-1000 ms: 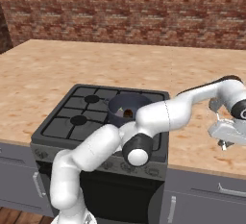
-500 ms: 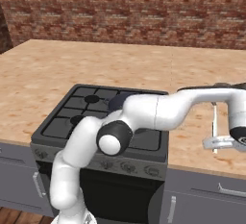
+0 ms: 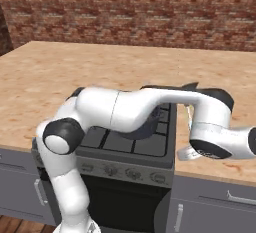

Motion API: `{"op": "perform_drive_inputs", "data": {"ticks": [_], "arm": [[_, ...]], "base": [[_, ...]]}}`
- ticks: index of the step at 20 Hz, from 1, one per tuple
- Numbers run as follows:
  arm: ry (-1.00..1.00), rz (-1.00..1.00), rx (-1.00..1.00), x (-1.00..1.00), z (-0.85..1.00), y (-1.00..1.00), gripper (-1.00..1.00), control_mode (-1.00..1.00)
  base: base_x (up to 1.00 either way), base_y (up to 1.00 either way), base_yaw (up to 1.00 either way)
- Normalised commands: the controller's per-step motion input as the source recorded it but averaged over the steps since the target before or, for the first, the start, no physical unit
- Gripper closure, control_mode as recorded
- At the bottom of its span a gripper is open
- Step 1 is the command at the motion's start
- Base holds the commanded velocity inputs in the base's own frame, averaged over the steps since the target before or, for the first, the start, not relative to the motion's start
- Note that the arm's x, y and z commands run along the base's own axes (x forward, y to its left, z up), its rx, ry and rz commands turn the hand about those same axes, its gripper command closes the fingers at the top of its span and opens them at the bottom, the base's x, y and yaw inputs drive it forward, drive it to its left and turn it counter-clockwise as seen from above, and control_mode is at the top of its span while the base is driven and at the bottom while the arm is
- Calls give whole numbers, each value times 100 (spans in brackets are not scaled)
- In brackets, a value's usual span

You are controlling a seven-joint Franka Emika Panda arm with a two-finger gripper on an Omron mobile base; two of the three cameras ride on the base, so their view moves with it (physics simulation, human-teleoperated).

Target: Put the sweet potato and eggplant in the pot. Retrieve the spatula and lightly stir the vegetables in the pot.

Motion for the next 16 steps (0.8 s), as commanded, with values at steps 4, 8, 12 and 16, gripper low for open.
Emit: {"op": "perform_drive_inputs", "data": {"ticks": [4,8,12,16], "arm": [[0,0,-22,0,58,63,100,-100],[12,0,-19,4,37,29,100,-100],[43,0,-19,16,37,2,100,-100],[55,4,-26,46,37,7,100,-100]], "base": [[0,0,0],[0,0,0],[0,0,0],[0,0,0]]}}
